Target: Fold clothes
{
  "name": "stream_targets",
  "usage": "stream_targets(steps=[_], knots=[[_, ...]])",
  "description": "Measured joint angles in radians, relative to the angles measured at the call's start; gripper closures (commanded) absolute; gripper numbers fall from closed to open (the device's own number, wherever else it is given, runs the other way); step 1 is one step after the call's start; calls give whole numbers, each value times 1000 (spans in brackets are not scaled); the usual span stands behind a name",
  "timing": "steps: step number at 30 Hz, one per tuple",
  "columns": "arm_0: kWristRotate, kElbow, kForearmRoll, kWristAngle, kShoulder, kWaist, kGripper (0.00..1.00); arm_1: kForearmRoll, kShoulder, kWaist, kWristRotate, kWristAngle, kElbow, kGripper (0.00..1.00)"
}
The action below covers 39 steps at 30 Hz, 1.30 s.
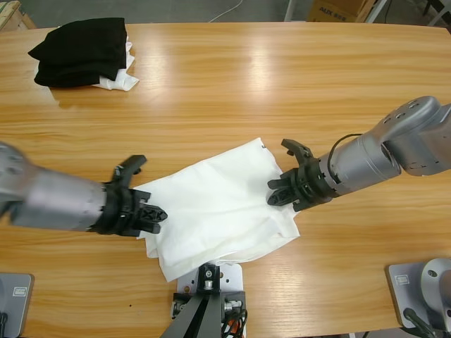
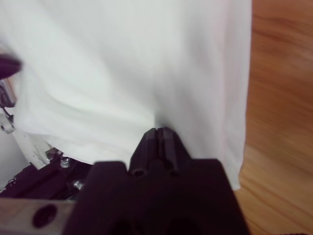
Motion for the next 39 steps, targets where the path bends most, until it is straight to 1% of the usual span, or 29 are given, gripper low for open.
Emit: stream_targets(steps=[2,3,5,7,12,14,16,18,20,25,30,31,32,33,34,36,38,39], knots=[[-45,-32,9,0,-127,0,1000,5,-2,0,0,0,2,1000],[-68,-55,8,0,-165,0,1000,7,-2,-1,0,0,2,1000],[-114,-72,-44,0,-178,0,1000,7,-2,-1,0,0,3,1000],[-184,-67,-139,0,-143,-14,1000,7,-2,-1,0,0,3,1000],[-379,-24,-428,12,74,-120,1000,9,-3,-1,0,0,3,1000],[-424,-9,-474,26,126,-161,1000,10,-3,-1,0,0,3,1000],[-444,36,-488,37,146,-176,1000,10,-3,-1,0,0,3,1000],[-448,95,-488,49,162,-184,1000,10,-3,-1,0,0,3,1000],[-448,114,-458,50,168,-189,1000,10,-3,-1,0,0,3,1000],[-448,94,-283,62,142,-199,1000,10,-3,-1,0,-1,3,1000],[-448,90,-59,92,32,-208,1000,10,-3,-1,0,-2,3,1000],[-448,90,-18,97,6,-209,1000,10,-3,-1,0,-3,3,966],[-448,89,26,104,-23,-210,1000,10,-6,-1,0,-4,3,416],[-448,84,77,112,-59,-211,1000,10,-12,-1,1,-6,4,51],[-448,70,135,120,-99,-211,1000,10,-24,-1,3,-10,8,2],[-448,20,252,141,-184,-212,1000,43,-78,-1,15,-40,8,0],[-447,-35,359,170,-263,-212,1000,142,-165,6,25,-85,-37,0],[-445,-55,405,184,-298,-213,756,191,-214,15,26,-108,-74,0]])
